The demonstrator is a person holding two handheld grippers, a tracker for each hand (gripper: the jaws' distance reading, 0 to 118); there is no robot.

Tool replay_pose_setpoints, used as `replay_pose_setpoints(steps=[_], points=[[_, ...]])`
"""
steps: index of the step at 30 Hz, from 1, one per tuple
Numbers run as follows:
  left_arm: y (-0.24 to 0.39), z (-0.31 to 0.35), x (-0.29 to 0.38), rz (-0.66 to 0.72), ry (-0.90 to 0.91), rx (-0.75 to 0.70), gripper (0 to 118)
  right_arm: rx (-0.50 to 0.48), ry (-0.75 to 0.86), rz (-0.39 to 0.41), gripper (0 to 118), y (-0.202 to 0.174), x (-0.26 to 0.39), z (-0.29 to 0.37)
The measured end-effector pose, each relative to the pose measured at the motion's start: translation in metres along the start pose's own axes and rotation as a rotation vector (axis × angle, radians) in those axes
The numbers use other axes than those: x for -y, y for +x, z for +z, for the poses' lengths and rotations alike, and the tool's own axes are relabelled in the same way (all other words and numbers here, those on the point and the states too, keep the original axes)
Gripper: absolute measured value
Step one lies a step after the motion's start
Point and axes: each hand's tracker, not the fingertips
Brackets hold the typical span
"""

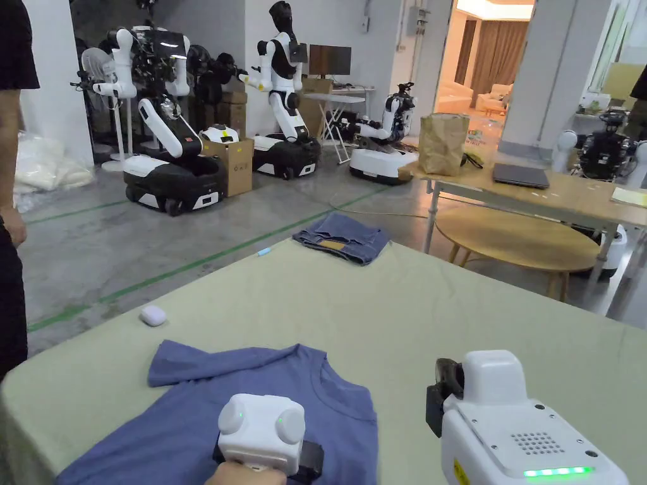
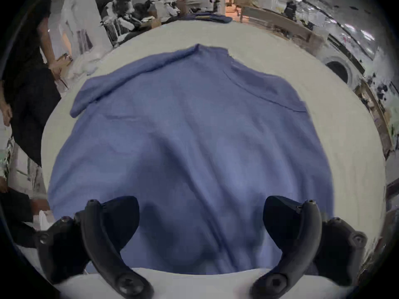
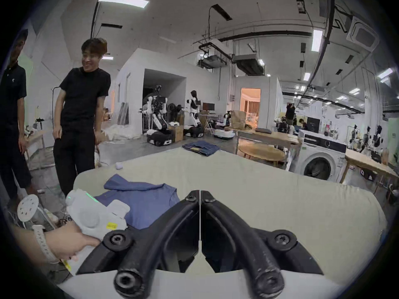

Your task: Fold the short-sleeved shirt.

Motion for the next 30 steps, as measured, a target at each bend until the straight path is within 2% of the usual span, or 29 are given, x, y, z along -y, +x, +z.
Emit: replay_pose_setpoints(steps=[3, 4, 5, 6, 7, 8, 10, 14, 18, 23, 30], points=[[0.0, -0.017, 0.005, -0.033, 0.013, -0.008, 116, 0.002, -0.01, -0.019, 0, 0.003, 0.005, -0.003], [0.0, -0.014, 0.001, -0.031, 0.0, -0.008, 104, 0.004, -0.01, -0.024, 0, 0.004, 0.007, -0.003], [-0.001, -0.008, 0.0, -0.053, 0.012, -0.003, 69, 0.004, -0.012, -0.028, 0, 0.005, 0.007, -0.001], [-0.001, -0.001, -0.001, -0.097, 0.056, 0.017, 51, 0.003, -0.013, -0.031, 0, 0.006, 0.008, 0.0], [0.003, 0.014, 0.006, -0.118, 0.094, 0.0, 42, 0.005, -0.013, -0.033, 0, 0.007, 0.008, 0.0], [0.004, 0.019, 0.007, -0.142, 0.093, -0.027, 42, 0.01, -0.011, -0.036, 0, 0.008, 0.008, 0.002], [0.003, 0.02, 0.01, -0.175, 0.083, -0.045, 0, 0.015, -0.01, -0.049, 0, 0.014, 0.008, 0.006], [0.011, 0.035, 0.011, -0.134, 0.135, -0.018, 0, 0.039, -0.005, -0.088, 0, 0.034, 0.003, 0.022], [0.05, 0.073, 0.002, -0.102, 0.217, 0.18, 0, 0.111, 0.022, -0.116, 0, 0.068, -0.006, 0.052], [0.171, 0.154, 0.014, -0.24, 0.319, 0.341, 0, 0.247, 0.066, -0.14, 0, 0.127, -0.02, 0.119], [0.37, 0.265, 0.06, -0.457, 0.386, 0.73, 0, 0.508, 0.116, -0.141, 0, 0.234, -0.031, 0.245]])
